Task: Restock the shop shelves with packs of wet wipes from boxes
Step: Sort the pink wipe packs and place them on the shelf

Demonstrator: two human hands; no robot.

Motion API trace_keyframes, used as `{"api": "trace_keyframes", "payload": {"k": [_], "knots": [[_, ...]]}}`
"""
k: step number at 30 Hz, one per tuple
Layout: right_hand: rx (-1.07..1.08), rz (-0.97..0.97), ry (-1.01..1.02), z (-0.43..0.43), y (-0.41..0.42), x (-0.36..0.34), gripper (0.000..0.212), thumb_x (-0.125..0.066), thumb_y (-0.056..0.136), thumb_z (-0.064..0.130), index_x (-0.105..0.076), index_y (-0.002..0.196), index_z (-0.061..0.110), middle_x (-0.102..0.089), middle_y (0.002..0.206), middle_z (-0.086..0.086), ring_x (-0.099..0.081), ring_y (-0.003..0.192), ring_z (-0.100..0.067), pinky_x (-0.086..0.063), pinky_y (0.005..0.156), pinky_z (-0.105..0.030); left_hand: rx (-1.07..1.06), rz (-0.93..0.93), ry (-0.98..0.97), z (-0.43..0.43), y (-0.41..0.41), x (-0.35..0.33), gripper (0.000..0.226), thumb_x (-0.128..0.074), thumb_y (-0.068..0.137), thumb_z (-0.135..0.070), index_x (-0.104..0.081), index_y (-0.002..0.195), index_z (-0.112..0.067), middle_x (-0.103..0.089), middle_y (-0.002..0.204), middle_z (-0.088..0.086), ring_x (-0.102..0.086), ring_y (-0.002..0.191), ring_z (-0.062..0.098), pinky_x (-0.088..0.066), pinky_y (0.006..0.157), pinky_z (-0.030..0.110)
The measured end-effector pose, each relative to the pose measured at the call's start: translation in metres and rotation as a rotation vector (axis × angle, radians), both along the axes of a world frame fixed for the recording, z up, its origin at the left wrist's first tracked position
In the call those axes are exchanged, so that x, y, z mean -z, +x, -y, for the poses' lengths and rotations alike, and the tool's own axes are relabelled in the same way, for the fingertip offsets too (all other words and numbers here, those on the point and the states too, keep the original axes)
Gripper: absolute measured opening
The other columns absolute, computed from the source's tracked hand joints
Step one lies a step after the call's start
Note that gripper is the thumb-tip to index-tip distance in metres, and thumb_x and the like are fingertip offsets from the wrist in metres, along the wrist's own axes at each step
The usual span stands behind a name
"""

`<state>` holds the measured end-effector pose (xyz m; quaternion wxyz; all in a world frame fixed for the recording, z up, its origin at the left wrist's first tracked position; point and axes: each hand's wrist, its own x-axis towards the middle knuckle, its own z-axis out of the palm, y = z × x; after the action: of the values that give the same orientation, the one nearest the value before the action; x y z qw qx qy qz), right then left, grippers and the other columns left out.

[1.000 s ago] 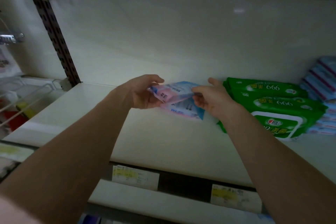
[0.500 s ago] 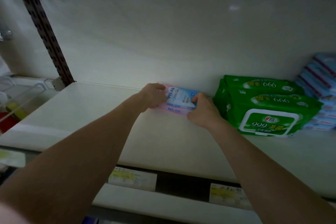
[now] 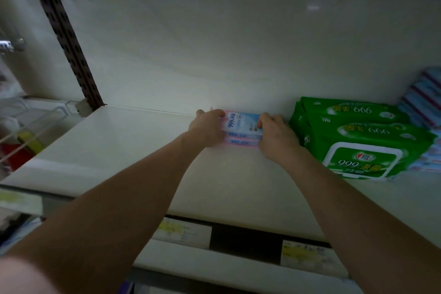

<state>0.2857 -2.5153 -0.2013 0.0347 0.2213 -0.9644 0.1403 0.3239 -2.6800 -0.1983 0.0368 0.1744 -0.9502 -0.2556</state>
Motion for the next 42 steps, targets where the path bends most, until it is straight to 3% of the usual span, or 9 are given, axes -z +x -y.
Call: {"api": "trace_keyframes", "payload": {"k": [6,18,22,25,30,35,37,40,42], "knots": [[-0.180,-0.152,0.025,0.006,0.002,0.000,0.044,-0.054,0.091,0.015,-0.049,0.135,0.016,-0.037,0.136,-0.012,-0.037,0.126,-0.031,-0.041,0.099,-0.037,0.067,-0.075,-0.239,-0.010,-0.003,0.005,0.045,-0.058,0.090,-0.022,-0.051,0.134,-0.027,-0.038,0.127,0.011,-0.041,0.118,0.030,-0.043,0.093,0.038],[-0.153,-0.112,0.095,0.007,0.001,-0.005,0.035,-0.049,0.091,0.007,-0.057,0.124,0.012,-0.050,0.119,-0.015,-0.052,0.112,-0.033,-0.045,0.084,-0.035,0.030,-0.051,-0.299,-0.025,-0.006,0.003,0.048,-0.057,0.092,-0.025,-0.045,0.139,-0.024,-0.038,0.131,0.010,-0.037,0.122,0.027,-0.043,0.095,0.038],[-0.133,-0.095,-0.022,0.002,0.016,-0.009,0.038,-0.050,0.090,0.008,-0.058,0.126,0.016,-0.048,0.122,-0.013,-0.050,0.113,-0.033,-0.048,0.088,-0.038,-0.054,-0.123,-0.320,-0.036,0.013,-0.003,0.051,-0.059,0.090,-0.025,-0.044,0.139,-0.023,-0.040,0.133,0.008,-0.035,0.125,0.026,-0.038,0.098,0.038],[-0.075,-0.050,-0.133,-0.002,0.035,-0.006,0.032,-0.051,0.089,0.009,-0.064,0.117,0.017,-0.053,0.118,-0.013,-0.054,0.111,-0.033,-0.049,0.088,-0.039,-0.155,-0.203,-0.129,-0.053,0.029,0.004,0.047,-0.057,0.090,-0.022,-0.049,0.136,-0.023,-0.044,0.134,0.009,-0.040,0.124,0.028,-0.037,0.099,0.038],[0.005,0.120,-0.408,-0.021,0.072,-0.001,0.039,-0.052,0.090,0.005,-0.059,0.128,0.013,-0.053,0.136,-0.009,-0.050,0.123,-0.024,-0.038,0.098,-0.027,-0.298,-0.329,0.386,-0.082,0.053,0.007,0.043,-0.059,0.087,-0.011,-0.056,0.130,-0.014,-0.059,0.127,0.012,-0.057,0.115,0.027,-0.045,0.097,0.029],[0.070,0.160,-0.479,-0.036,0.108,0.008,0.036,-0.052,0.091,0.006,-0.059,0.126,0.013,-0.053,0.135,-0.007,-0.050,0.123,-0.021,-0.036,0.099,-0.026,-0.386,-0.432,0.768,-0.099,0.074,-0.005,0.038,-0.057,0.086,-0.003,-0.058,0.123,-0.010,-0.062,0.119,0.019,-0.061,0.109,0.032,-0.053,0.093,0.041],[0.111,0.124,-0.491,-0.043,0.121,0.008,0.036,-0.052,0.091,0.007,-0.059,0.126,0.012,-0.053,0.134,-0.009,-0.049,0.123,-0.022,-0.036,0.101,-0.028,-0.373,-0.448,0.873,-0.107,0.084,-0.006,0.037,-0.055,0.087,-0.002,-0.058,0.123,-0.011,-0.062,0.116,0.017,-0.063,0.101,0.029,-0.054,0.084,0.035],[0.177,0.068,-0.519,-0.049,0.143,0.008,0.035,-0.053,0.092,0.008,-0.059,0.126,0.011,-0.055,0.130,-0.011,-0.051,0.120,-0.024,-0.039,0.101,-0.033,-0.349,-0.449,1.006,-0.120,0.104,-0.008,0.035,-0.052,0.091,0.000,-0.057,0.123,-0.011,-0.061,0.089,0.008,-0.057,0.066,0.014,-0.050,0.059,0.024],[0.229,0.043,-0.525,-0.049,0.160,0.009,0.034,-0.054,0.091,0.009,-0.060,0.124,0.012,-0.056,0.127,-0.011,-0.053,0.117,-0.024,-0.040,0.099,-0.032,-0.324,-0.409,1.059,-0.124,0.118,-0.006,0.033,-0.052,0.091,0.000,-0.058,0.122,-0.011,-0.056,0.078,0.004,-0.052,0.061,0.012,-0.047,0.054,0.022]]}}
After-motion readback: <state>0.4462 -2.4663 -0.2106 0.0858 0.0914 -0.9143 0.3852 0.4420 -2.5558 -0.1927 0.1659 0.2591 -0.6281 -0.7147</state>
